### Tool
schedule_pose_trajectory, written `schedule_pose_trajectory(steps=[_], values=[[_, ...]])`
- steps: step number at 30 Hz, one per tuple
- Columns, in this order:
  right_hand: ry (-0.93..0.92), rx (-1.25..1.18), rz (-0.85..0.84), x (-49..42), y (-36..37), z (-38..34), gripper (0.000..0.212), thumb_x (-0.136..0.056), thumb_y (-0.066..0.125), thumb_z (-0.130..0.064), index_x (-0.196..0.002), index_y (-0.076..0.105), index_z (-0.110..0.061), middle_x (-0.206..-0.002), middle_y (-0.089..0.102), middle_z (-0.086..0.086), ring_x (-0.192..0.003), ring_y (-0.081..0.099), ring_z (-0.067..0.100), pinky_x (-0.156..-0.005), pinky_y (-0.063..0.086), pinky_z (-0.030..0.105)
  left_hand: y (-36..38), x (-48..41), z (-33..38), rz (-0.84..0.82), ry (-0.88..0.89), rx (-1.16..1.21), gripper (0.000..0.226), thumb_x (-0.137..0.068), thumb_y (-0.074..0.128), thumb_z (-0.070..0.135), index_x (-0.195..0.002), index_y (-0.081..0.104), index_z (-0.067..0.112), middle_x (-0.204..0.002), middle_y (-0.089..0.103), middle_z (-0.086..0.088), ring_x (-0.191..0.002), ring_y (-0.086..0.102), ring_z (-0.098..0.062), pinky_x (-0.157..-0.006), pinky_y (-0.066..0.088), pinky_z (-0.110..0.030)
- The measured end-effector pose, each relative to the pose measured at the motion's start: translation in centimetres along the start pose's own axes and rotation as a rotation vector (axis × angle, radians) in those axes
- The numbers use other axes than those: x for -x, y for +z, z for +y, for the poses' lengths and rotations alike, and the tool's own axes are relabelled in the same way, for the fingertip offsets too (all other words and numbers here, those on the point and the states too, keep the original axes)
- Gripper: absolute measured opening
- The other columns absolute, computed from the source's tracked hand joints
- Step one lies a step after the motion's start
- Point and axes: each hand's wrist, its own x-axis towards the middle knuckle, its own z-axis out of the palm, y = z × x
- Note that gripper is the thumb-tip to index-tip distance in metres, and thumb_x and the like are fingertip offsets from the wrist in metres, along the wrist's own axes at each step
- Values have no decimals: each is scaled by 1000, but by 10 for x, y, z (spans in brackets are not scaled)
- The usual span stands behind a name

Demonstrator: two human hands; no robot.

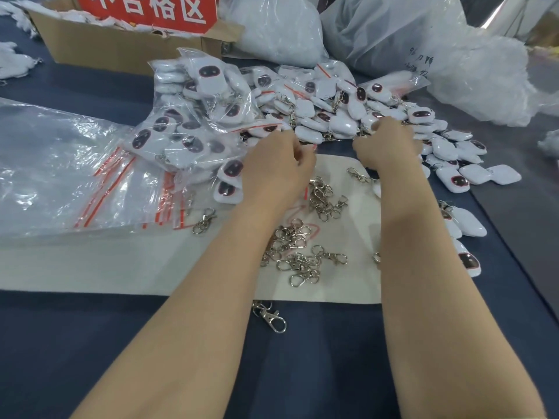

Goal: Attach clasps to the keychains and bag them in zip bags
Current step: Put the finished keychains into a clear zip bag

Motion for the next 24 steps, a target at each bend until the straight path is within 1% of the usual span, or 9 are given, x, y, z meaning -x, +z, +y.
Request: schedule_pose_trajectory(steps=[2, 5, 9, 12, 14, 15, 17, 21, 24], values=[[0, 34, -38, 1, 15, 5, 49, -91, 50, -16, -140, 41, -14, -146, 35, 18, -136, 31, 37, -114, 26, 44, 3, 2, -1, 8, 30, -43, 27, -93, 49, 36, -82, 59, 13, -82, 62, -1, -77, 58, -20, -72, 48, -39], [-135, 3, 83, 5, 33, 5, 48, -90, 49, -5, -137, 43, -10, -142, 38, 20, -132, 35, 37, -111, 30, 41, 5, 4, -3, 1, 66, -109, 27, -92, 49, 37, -82, 60, 14, -79, 63, 0, -76, 59, -21, -73, 48, -38], [-163, -310, 219, 2, 37, 6, 45, -93, 46, 0, -137, 42, -9, -136, 49, 14, -124, 46, 28, -96, 38, 28, 6, 3, -4, 4, 83, -121, 26, -91, 50, 36, -83, 60, 14, -80, 62, 1, -76, 58, -21, -71, 44, -35], [-194, -632, 292, 6, 34, -3, 41, -99, 45, -11, -140, 40, -9, -124, 58, 8, -101, 52, 13, -79, 33, 10, 7, 4, -4, -8, 84, -125, 26, -91, 49, 36, -82, 59, 14, -79, 61, 0, -75, 58, -21, -70, 45, -36], [-209, -975, 221, 11, 36, -11, 40, -100, 44, -12, -140, 38, -12, -110, 55, -5, -80, 61, 6, -84, 48, 19, 7, 4, -4, -4, 90, -141, 27, -92, 49, 36, -82, 59, 13, -80, 61, 0, -75, 57, -21, -69, 44, -36], [-215, -1089, 160, 14, 40, -15, 36, -100, 43, -11, -136, 41, -14, -108, 52, -8, -67, 66, 7, -77, 56, 26, 7, 4, -4, 3, 94, -150, 27, -92, 49, 36, -81, 58, 14, -80, 59, 1, -75, 56, -22, -68, 41, -34], [-193, -1177, 29, 18, 47, -21, 24, -101, 42, -10, -122, 52, -12, -106, 55, -3, -53, 68, 11, -61, 57, 25, 7, 4, -4, 19, 97, -158, 23, -91, 49, 33, -78, 55, 15, -79, 56, 1, -74, 52, -22, -65, 33, -31], [-53, -1477, -249, 18, 56, -25, 14, -99, 52, -17, -95, 63, -10, -89, 69, 9, -67, 70, 14, -64, 57, 22, 6, 4, -3, 23, 103, -183, 20, -88, 51, 32, -77, 54, 17, -78, 59, -1, -74, 53, -23, -64, 34, -32], [-75, -1544, -297, 15, 57, -22, 4, -95, 56, -6, -96, 60, -6, -93, 70, 10, -86, 69, 18, -72, 57, 21, 6, 6, -2, 20, 111, -179, 19, -89, 51, 33, -76, 54, 20, -77, 61, 1, -78, 58, -25, -68, 32, -31]])
